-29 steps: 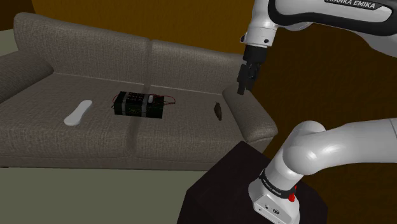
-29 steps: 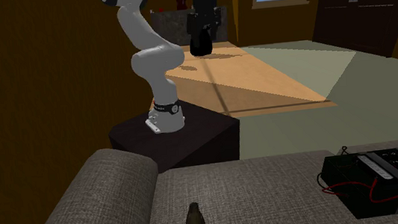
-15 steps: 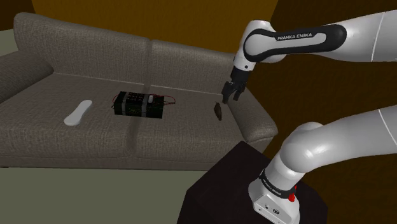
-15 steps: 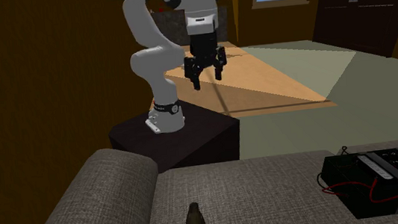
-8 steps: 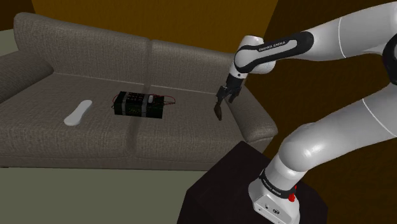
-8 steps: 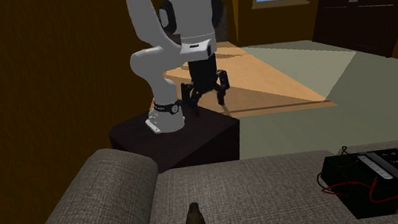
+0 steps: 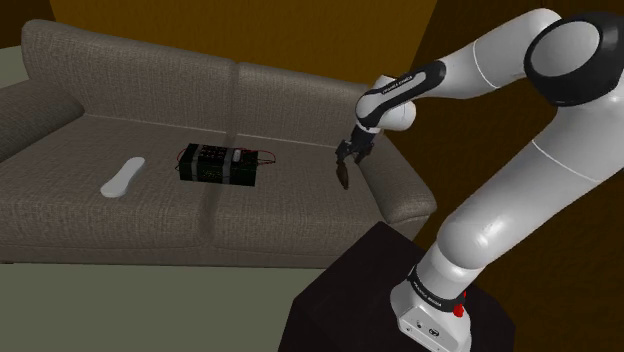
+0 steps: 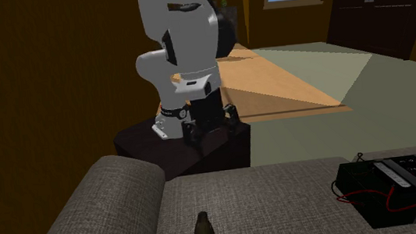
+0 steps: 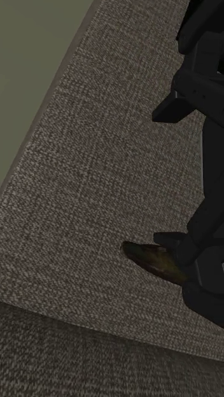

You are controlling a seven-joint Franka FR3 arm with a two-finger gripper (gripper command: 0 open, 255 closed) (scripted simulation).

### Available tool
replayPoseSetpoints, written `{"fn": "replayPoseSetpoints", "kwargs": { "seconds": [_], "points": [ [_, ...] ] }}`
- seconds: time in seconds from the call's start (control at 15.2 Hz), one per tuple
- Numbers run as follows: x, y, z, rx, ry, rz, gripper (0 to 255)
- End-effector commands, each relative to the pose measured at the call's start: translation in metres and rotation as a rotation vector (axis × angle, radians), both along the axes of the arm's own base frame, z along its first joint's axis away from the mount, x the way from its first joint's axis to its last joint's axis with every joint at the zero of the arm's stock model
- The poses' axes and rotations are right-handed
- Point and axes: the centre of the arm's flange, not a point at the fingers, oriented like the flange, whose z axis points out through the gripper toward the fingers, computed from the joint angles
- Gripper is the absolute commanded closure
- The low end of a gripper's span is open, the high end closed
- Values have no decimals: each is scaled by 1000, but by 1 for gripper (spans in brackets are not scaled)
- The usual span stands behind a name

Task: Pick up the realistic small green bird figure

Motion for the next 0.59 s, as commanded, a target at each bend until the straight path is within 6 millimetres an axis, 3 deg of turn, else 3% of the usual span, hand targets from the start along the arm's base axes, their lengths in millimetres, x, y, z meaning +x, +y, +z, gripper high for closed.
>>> {"fn": "replayPoseSetpoints", "kwargs": {
  "seconds": [0.0,0.53],
  "points": [
    [7,-17,-19,-7,-22,-31,0],
    [40,-89,-77,-22,-104,-148,0]
  ]
}}
